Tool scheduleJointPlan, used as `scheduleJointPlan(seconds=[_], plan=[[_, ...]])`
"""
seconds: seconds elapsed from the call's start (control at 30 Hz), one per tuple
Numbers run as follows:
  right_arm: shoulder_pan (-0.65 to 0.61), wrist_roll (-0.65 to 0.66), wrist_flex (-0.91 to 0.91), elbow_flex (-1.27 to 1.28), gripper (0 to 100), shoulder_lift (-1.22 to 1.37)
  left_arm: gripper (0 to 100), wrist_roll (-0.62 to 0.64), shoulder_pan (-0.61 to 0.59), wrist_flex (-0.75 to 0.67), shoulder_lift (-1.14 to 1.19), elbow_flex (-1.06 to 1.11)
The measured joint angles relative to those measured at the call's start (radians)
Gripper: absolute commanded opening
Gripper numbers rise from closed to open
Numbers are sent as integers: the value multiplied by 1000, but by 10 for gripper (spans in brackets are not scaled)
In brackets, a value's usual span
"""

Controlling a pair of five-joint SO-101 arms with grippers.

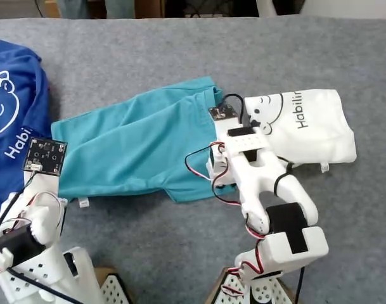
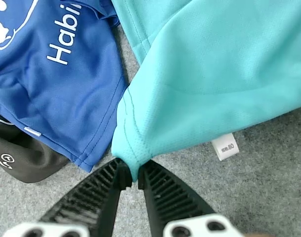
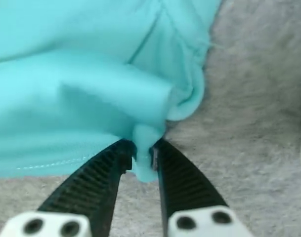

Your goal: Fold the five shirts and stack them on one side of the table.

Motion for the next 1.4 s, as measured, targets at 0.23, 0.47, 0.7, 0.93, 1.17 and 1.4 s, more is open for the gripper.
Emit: scheduleJointPlan(seconds=[0.23,0.47,0.7,0.93,1.17,1.4], plan=[[83,3,127,-98,15,9,29,0,0,0,0,-34],[166,21,288,-324,15,-44,29,0,0,-44,0,-64],[169,21,405,-516,15,-51,30,43,0,-46,-2,-97],[112,21,413,-516,15,-51,30,-81,0,106,-5,-75],[110,72,359,-516,15,-51,266,-351,0,150,2,-129],[110,77,189,-431,15,-51,197,-457,-18,222,100,-249]])
